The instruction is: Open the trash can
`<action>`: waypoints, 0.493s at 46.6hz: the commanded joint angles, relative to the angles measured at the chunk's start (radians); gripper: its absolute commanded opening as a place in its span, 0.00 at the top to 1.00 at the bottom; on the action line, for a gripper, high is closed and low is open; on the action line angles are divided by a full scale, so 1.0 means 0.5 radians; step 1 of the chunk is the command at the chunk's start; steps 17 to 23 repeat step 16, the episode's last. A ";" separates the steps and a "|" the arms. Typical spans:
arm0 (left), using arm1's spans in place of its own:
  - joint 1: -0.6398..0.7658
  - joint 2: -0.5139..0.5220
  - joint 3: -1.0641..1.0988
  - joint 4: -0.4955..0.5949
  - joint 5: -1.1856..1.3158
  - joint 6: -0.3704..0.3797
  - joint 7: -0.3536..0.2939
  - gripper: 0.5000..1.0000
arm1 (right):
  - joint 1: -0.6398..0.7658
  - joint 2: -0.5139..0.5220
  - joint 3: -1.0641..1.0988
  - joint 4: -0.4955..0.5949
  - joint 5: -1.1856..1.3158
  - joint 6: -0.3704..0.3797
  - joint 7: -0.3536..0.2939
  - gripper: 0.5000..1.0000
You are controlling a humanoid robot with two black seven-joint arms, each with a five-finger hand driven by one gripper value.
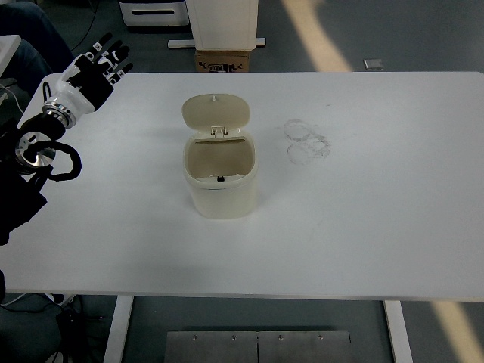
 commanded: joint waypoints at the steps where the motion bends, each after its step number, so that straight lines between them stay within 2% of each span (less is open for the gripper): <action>1: 0.021 -0.023 -0.036 0.008 0.000 0.003 -0.006 0.00 | 0.001 0.000 -0.001 0.004 -0.001 0.003 0.000 0.02; 8: 0.027 -0.106 -0.094 0.023 0.003 0.009 -0.021 0.00 | 0.010 0.000 -0.001 0.004 -0.001 0.003 0.000 0.02; 23: 0.051 -0.118 -0.106 0.023 0.000 0.006 -0.021 0.00 | 0.010 0.000 -0.001 0.001 -0.001 0.003 0.000 0.02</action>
